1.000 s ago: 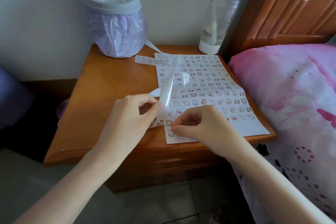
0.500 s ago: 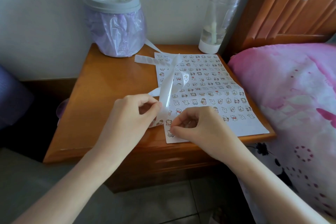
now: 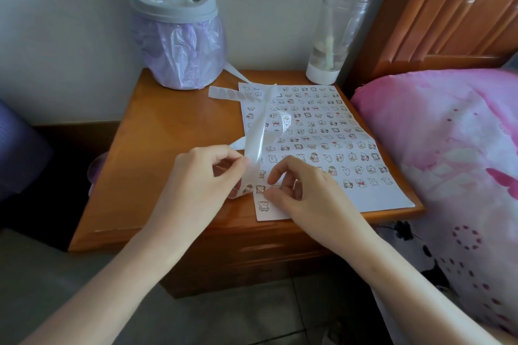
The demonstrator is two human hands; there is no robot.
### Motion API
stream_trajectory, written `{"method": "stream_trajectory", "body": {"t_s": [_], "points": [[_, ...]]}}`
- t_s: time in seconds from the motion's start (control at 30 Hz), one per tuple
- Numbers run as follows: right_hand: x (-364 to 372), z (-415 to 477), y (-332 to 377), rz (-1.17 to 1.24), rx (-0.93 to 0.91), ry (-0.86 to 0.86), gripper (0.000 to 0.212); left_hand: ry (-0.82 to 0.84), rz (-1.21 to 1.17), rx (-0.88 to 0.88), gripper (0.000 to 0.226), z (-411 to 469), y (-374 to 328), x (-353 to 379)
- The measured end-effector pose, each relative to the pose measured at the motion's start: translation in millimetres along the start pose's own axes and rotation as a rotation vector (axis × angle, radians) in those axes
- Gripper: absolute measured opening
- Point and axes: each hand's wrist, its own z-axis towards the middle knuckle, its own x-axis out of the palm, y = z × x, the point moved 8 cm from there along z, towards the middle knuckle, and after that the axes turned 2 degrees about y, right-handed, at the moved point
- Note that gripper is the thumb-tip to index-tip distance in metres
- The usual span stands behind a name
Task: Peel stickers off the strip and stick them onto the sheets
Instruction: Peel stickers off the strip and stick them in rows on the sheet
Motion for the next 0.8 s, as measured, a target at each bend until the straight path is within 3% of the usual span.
{"method": "stream_trajectory", "body": {"t_s": [0.1,0.2,0.4,0.8], "points": [[1,0,-1,-0.012,0.014,0.027,0.019,-0.015,-0.026,0.003,0.016,1,0,-2],[1,1,-3,-0.009,-0.004,0.007,0.011,-0.025,-0.056,0.018,0.015,2,-1,-5],[-15,1,12,0.414,-0.125,-0.166,0.006,-0.050,-0.273,-0.004,0.014,4,-3,-10],[-18,0,25,0.547,-0.210,-0.192,0.009,-0.092,-0.402,-0.043,0.017,2,-3,-10]]}}
